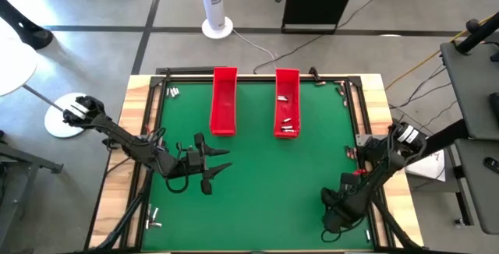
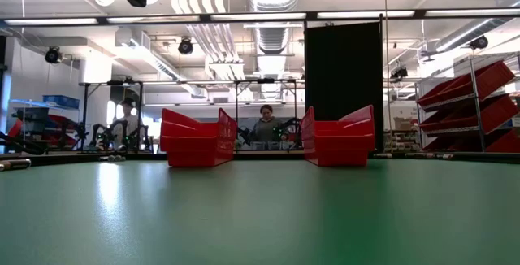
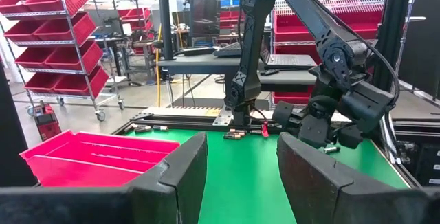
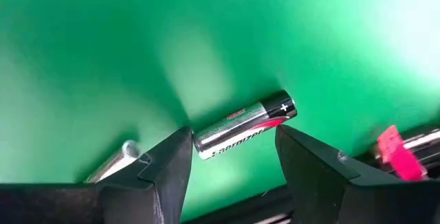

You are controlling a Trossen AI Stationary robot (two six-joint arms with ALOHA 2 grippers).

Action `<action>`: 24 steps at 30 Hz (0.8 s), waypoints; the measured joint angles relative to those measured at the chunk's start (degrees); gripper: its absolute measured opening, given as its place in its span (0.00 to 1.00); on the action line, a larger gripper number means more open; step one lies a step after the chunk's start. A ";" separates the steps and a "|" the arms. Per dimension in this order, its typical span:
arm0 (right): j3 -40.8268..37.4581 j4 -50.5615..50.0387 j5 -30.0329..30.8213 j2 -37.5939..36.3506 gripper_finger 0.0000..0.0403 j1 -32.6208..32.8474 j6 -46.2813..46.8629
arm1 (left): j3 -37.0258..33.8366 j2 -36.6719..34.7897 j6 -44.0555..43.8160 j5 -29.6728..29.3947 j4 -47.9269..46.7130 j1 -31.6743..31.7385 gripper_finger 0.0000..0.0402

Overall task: Sort batteries
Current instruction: Put the silver battery into the right red bin

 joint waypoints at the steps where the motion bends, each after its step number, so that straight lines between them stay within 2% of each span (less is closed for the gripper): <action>1: 0.00 -0.06 0.56 -0.04 0.50 -0.42 -0.13 | 0.00 0.00 0.00 0.00 0.00 0.00 0.39; 14: -0.43 -0.12 9.38 -4.70 0.52 -5.47 3.81 | 0.00 -0.15 0.02 0.02 -0.11 0.00 0.39; 17: -0.93 -0.09 11.85 -7.74 0.54 -5.49 10.92 | 0.00 -0.67 1.10 0.04 -0.13 -0.11 0.39; 22: -4.79 1.32 12.39 -13.65 0.55 -4.36 31.99 | 0.00 -1.22 1.70 0.04 -0.17 -0.24 0.39; 24: -7.60 4.50 11.94 -16.07 0.54 -3.68 37.56 | 0.00 -1.39 1.70 0.04 -0.34 -0.24 0.39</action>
